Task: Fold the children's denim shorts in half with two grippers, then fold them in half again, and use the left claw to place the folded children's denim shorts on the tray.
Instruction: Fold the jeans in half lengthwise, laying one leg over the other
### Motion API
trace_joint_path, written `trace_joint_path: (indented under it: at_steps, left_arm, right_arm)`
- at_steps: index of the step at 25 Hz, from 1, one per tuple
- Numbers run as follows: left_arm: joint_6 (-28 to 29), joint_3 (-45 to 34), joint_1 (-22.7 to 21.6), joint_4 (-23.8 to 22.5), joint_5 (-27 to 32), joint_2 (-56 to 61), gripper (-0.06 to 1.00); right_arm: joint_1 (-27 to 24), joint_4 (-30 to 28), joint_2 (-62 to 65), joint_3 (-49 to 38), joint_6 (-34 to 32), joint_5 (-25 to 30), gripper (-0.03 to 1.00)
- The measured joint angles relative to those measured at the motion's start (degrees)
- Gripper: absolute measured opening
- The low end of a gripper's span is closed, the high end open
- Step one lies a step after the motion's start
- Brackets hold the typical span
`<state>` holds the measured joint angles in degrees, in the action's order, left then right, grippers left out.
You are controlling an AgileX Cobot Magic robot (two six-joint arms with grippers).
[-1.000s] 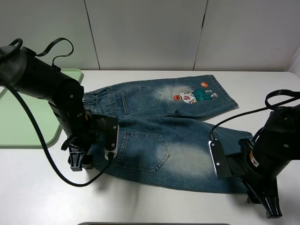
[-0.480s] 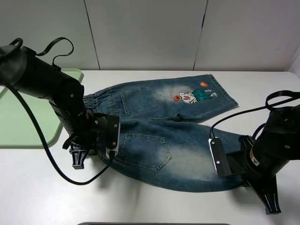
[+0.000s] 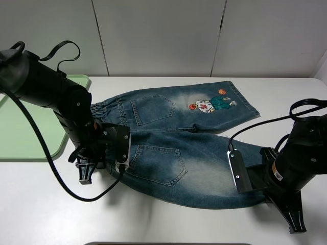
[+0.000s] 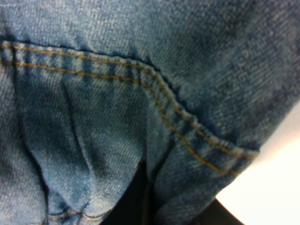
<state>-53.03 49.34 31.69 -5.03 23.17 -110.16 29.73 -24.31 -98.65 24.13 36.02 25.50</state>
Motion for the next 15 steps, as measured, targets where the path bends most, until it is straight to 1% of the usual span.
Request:
trace_joint_path:
  at_steps: [9,13,15]
  left_arm:
    - [0.0,0.0,0.0,0.0,0.3,0.0,0.08]
    - [0.0,0.0,0.0,0.0,0.4,0.0,0.08]
    - [0.0,0.1,0.0,0.0,0.6,0.0,0.08]
  right_arm:
    - [-0.2,0.7,5.3,-0.9,0.0,-0.8,-0.03]
    - [-0.2,0.9,9.6,2.0,-0.3,3.6,-0.03]
    - [-0.2,1.1,11.6,4.1,-1.8,5.8,-0.03]
